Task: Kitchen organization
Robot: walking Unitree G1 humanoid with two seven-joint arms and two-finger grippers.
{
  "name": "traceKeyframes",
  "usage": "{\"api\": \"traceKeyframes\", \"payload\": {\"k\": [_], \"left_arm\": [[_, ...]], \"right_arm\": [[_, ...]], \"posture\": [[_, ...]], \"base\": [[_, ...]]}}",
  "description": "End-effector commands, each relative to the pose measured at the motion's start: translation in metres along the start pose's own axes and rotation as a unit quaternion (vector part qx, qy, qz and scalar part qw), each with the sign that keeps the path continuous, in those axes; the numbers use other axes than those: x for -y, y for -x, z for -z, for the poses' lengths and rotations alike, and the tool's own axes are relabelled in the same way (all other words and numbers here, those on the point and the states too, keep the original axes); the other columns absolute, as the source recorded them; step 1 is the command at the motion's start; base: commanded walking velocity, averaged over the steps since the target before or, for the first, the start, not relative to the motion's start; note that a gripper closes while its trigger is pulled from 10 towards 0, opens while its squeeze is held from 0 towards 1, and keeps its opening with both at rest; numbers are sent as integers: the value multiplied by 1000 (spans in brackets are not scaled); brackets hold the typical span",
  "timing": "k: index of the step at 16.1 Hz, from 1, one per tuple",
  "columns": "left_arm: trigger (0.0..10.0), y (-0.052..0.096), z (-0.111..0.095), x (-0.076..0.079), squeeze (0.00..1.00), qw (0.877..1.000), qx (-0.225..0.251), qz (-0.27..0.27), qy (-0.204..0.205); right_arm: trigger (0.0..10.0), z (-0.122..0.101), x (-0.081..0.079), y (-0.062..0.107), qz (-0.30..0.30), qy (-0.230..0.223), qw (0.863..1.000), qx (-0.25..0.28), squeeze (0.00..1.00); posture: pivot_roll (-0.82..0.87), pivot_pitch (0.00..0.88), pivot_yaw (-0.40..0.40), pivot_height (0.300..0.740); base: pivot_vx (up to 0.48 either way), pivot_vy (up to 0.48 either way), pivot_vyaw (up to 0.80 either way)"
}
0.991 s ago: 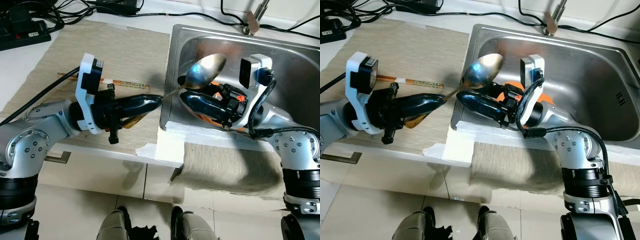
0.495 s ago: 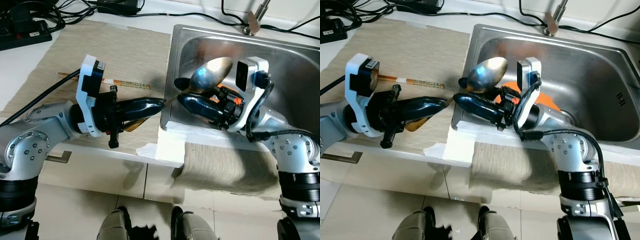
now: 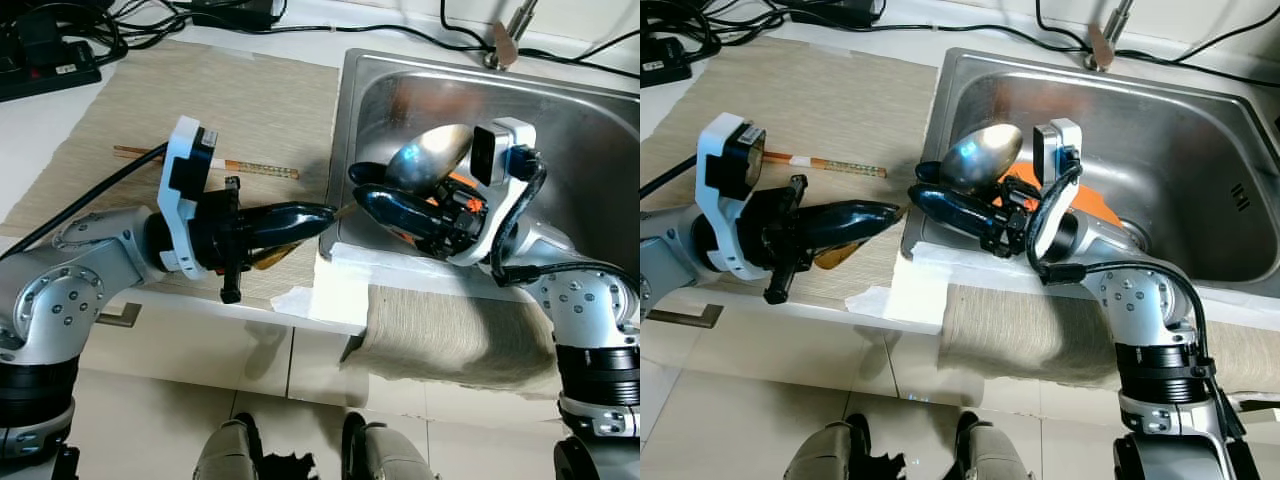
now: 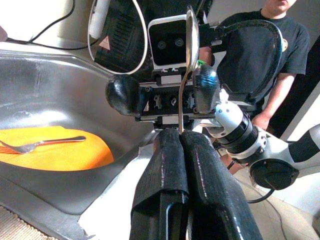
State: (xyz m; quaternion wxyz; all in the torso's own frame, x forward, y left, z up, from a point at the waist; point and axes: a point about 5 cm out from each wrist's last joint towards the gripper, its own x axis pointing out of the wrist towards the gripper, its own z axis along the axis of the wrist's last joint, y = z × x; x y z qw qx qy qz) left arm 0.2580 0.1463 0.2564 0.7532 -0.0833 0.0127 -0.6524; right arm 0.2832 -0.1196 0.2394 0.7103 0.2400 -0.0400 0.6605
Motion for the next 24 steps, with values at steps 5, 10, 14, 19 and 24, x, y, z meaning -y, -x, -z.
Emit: {"api": "traceKeyframes", "payload": {"k": [5, 10, 14, 19, 24], "left_arm": [[0, -2, 3, 6, 0, 1000, -8, 15, 1], [0, 0, 3, 6, 0, 1000, -10, 13, 1], [0, 1, 3, 7, 0, 1000, -9, 14, 0], [10000, 0, -1, 4, 1000, 1000, 3, 8, 9], [10000, 2, -2, 4, 1000, 1000, 4, 11, 13]], "right_arm": [[0, 1, -2, -1, -7, 4, 1000, -5, 0], [0, 2, -3, 0, -7, 3, 1000, -5, 0], [0, 1, -2, 0, -6, 5, 1000, -3, 0], [0, -3, 1, 0, 0, 13, 1000, 8, 0], [0, -4, 2, 2, 2, 14, 1000, 5, 0]], "posture": [[-145, 177, -73, 740], [-142, 169, -71, 740], [-139, 163, -68, 740], [-140, 164, -61, 740], [-141, 161, -64, 740]], "base": [[0, 0, 0], [0, 0, 0], [0, 0, 0], [0, 0, 0], [0, 0, 0]]}}
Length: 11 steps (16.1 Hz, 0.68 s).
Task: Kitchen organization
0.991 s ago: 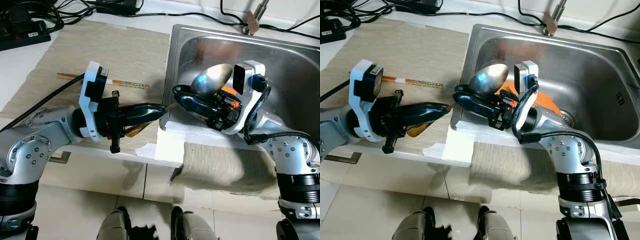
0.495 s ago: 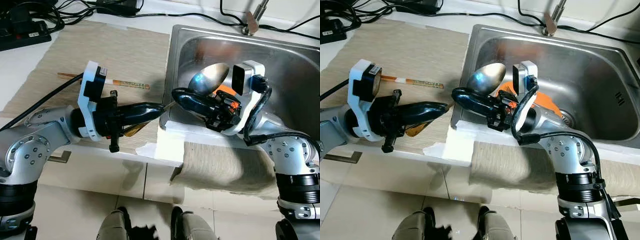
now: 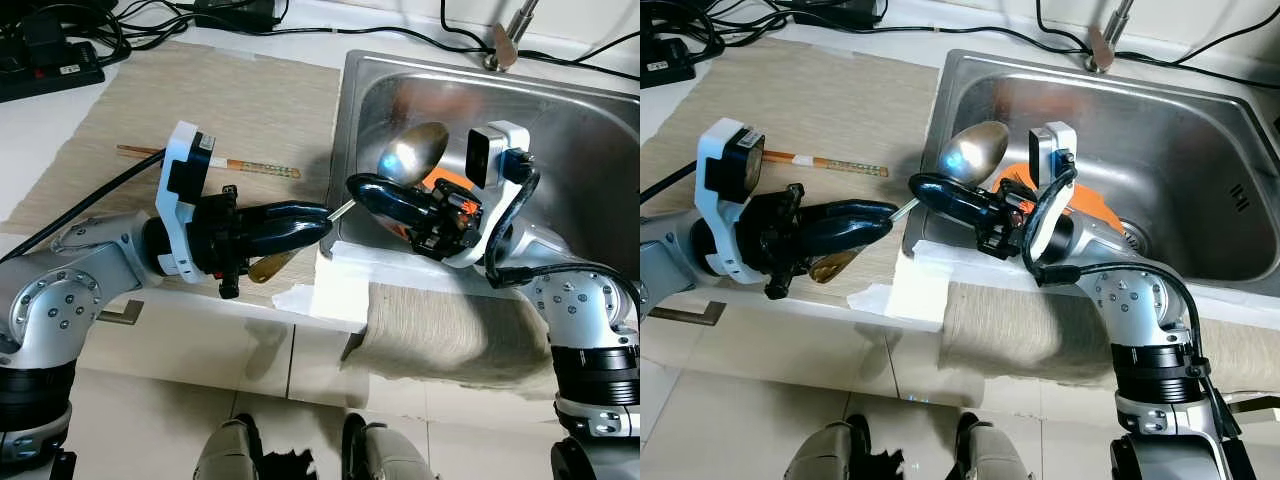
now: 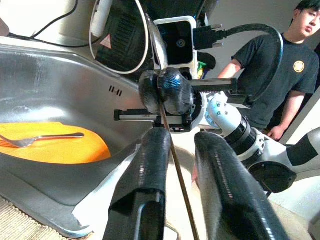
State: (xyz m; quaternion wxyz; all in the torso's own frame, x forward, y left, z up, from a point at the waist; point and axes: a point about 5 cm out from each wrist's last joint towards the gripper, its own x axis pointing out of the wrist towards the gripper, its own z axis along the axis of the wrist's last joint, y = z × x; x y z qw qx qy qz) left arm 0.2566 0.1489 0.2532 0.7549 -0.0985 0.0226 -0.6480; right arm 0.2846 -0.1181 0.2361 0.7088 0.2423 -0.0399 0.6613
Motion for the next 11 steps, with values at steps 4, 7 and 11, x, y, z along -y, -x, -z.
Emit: {"api": "traceKeyframes", "payload": {"k": [4, 7, 11], "left_arm": [[10000, 4, -6, 0, 1000, 1000, -1, -2, -11], [10000, 16, -15, -9, 0, 998, 10, -47, -38], [10000, 25, -19, -16, 0, 994, 12, -94, -59]], "right_arm": [[0, -13, 3, 7, 11, 24, 1000, 3, 0], [0, -39, 12, 27, 56, 64, 996, 14, 0], [0, -91, 21, 54, 146, 157, 975, 54, 0]], "posture": [[-140, 161, -65, 740], [-138, 162, -71, 740], [-143, 165, -70, 740]], "base": [[0, 0, 0], [0, 0, 0], [0, 0, 0]]}}
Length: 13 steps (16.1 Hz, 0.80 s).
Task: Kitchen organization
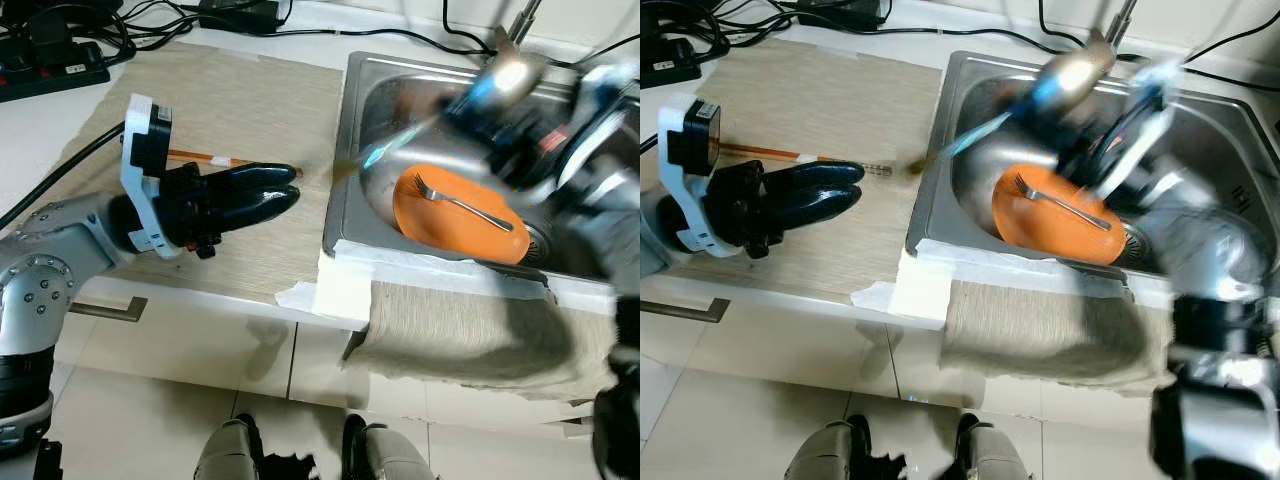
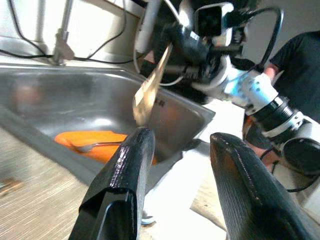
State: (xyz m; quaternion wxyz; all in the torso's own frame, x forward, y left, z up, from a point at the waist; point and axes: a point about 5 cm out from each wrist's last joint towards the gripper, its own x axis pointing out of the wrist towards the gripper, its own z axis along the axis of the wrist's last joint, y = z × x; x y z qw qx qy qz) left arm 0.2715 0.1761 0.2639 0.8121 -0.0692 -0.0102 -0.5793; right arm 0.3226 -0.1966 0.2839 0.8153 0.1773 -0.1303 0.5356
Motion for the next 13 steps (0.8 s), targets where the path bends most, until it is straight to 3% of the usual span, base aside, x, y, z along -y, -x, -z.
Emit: {"api": "traceKeyframes", "payload": {"k": [1, 2, 3, 4, 5, 6, 7, 8, 9, 11, 13], "left_arm": [[10000, 3, -2, -3, 0, 1000, -2, -16, -14], [10000, 3, -2, -4, 0, 1000, -3, -19, -14], [10000, 3, 1, -10, 0, 998, -17, -50, -24], [10000, 2, 4, -14, 0, 997, -28, -68, -37], [10000, -3, 5, -14, 0, 995, -37, -70, -60], [10000, -6, 4, -12, 0, 995, -36, -66, -66], [10000, -13, 2, -7, 0, 995, -35, -52, -76], [10000, -19, 2, -1, 0, 995, -37, -37, -81], [10000, -23, 3, 3, 0, 995, -44, -26, -83], [10000, -28, 4, 6, 0, 995, -49, -15, -84], [10000, -32, 4, 9, 0, 993, -58, -4, -104]], "right_arm": [[0, -16, 8, 7, 40, 43, 998, 11, 0], [0, -20, 11, 9, 53, 53, 997, 11, 0], [0, -31, 23, 12, 110, 94, 989, 9, 0], [0, -34, 34, 13, 158, 168, 973, -33, 0], [0, -31, 43, 13, 199, 243, 945, -95, 0], [0, -30, 47, 12, 217, 267, 932, -111, 0], [0, -28, 54, 9, 254, 325, 898, -152, 0], [0, -24, 58, 5, 266, 365, 874, -180, 0], [0, -15, 61, 0, 266, 399, 852, -211, 0], [0, 5, 63, -5, 229, 436, 828, -267, 0], [0, 40, 73, 0, 200, 480, 771, -369, 0]], "posture": [[-146, 166, -69, 740], [-146, 166, -69, 740], [-148, 167, -69, 740], [-148, 167, -69, 740], [-158, 168, -69, 740], [-158, 168, -69, 740], [-165, 168, -70, 740], [-171, 168, -70, 740], [-174, 167, -72, 740], [-175, 168, -76, 740], [-172, 171, -83, 740]], "base": [[0, 0, 0], [0, 0, 0], [0, 0, 0], [0, 0, 0], [0, 0, 0], [0, 0, 0], [0, 0, 0], [0, 0, 0], [0, 0, 0], [0, 0, 0], [0, 0, 0]]}}
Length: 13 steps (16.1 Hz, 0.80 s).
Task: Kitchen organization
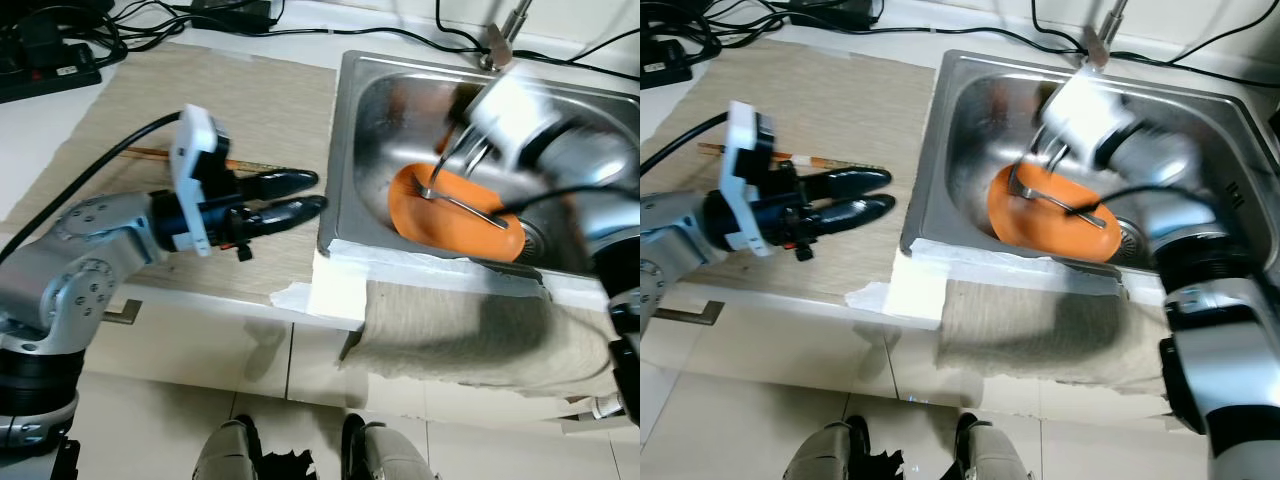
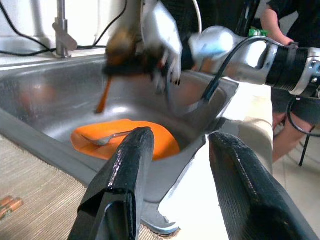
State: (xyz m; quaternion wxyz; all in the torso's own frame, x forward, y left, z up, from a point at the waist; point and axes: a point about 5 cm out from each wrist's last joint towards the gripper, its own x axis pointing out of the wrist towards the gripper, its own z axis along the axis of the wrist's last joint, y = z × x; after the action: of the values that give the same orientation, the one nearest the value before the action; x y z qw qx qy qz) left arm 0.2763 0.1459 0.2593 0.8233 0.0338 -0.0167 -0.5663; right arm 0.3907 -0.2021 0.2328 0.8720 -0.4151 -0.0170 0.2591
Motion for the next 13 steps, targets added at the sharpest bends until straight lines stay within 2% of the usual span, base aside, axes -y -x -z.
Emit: {"api": "traceKeyframes", "payload": {"k": [1, 3, 4, 5, 6, 10, 13], "left_arm": [[10000, -3, -4, 6, 0, 1000, -10, 14, -26], [10000, -2, -3, 10, 0, 999, -16, 24, -28], [10000, -1, -3, 11, 0, 999, -17, 26, -28], [10000, -1, -3, 12, 0, 999, -18, 27, -28], [10000, -1, -4, 13, 0, 999, -19, 34, -30], [10000, -4, -4, 14, 0, 998, -31, 44, -33], [10000, -1, -5, 16, 0, 998, -41, 44, -28]], "right_arm": [[0, 12, -2, 0, 5, 32, 999, -38, 0], [0, 27, -7, -1, 23, 46, 995, -83, 0], [6235, 31, -9, -1, 25, 53, 994, -94, 0], [6235, 33, -10, -1, 24, 56, 993, -98, 0], [10000, 39, -16, -3, 21, 58, 992, -114, 0], [10000, 40, -32, -12, 17, 21, 993, -119, 0], [10000, 40, -38, -17, 20, 21, 992, -126, 0]], "posture": [[-170, 172, -83, 740], [-168, 176, -82, 740], [-167, 178, -80, 740], [-166, 178, -77, 740], [-168, 186, -72, 740], [-165, 218, -57, 740], [-145, 286, -56, 740]], "base": [[0, 0, 0], [0, 0, 0], [0, 0, 0], [0, 0, 0], [0, 0, 0], [0, 0, 0], [0, 0, 0]]}}
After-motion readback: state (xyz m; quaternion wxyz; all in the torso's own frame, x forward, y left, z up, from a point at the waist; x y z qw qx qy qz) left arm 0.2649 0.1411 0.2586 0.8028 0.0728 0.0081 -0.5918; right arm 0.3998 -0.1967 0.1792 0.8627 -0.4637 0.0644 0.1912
